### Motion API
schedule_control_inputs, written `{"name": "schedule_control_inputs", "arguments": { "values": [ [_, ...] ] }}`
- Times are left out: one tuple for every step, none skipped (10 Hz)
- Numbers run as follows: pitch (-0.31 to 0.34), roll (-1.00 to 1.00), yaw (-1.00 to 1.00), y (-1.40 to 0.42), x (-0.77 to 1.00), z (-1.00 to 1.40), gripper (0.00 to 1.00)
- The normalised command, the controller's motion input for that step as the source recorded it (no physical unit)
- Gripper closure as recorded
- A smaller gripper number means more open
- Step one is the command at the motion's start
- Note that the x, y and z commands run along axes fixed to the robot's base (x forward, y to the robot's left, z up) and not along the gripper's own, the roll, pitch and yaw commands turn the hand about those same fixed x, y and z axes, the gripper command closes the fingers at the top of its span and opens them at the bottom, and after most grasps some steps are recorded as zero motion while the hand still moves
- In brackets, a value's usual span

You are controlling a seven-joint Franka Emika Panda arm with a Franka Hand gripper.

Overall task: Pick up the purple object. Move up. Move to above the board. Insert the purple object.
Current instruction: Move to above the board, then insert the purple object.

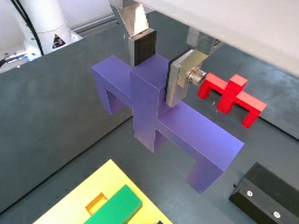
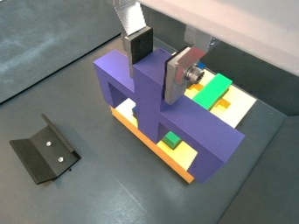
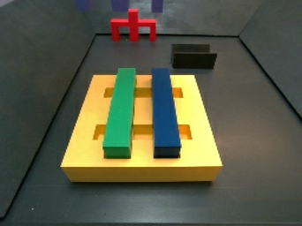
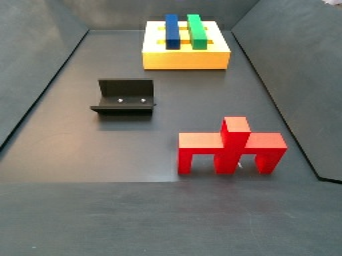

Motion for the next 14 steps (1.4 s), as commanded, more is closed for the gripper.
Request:
{"name": "schedule_control_inputs", "arguments": {
  "values": [
    [0.118,-0.07,-0.17,-1.40,0.61,0.47,1.00],
    [0.132,-0.02,-0.15,-1.40,0.61,0.43,1.00],
    [0.214,0.05,-0.07,-1.40,0.69,0.40,1.00],
    [0.242,0.05,-0.03,-0.67,0.44,0.19,1.00],
    [0.202,0.06,-0.01,-0.37,0.27,0.12,1.00],
    [0.122,0.07,0.00,-0.19,0.12,0.07,1.00],
    [0.000,0.00,0.00,-0.05,0.00,-0.01,1.00],
    [0.000,0.00,0.00,-0.11,0.00,-0.08,1.00],
    [0.000,0.13,0.08,-0.41,0.00,-0.30,1.00],
    [0.000,0.12,0.07,-0.35,0.02,-0.41,1.00],
    [0.000,0.17,0.03,-0.56,0.31,-0.64,1.00],
    [0.000,0.15,0.03,-0.59,0.37,-0.75,1.00],
    [-0.031,0.11,0.04,-0.43,0.21,-0.92,1.00],
    [-0.047,0.17,0.02,-0.44,0.02,-0.98,1.00]
  ]
}}
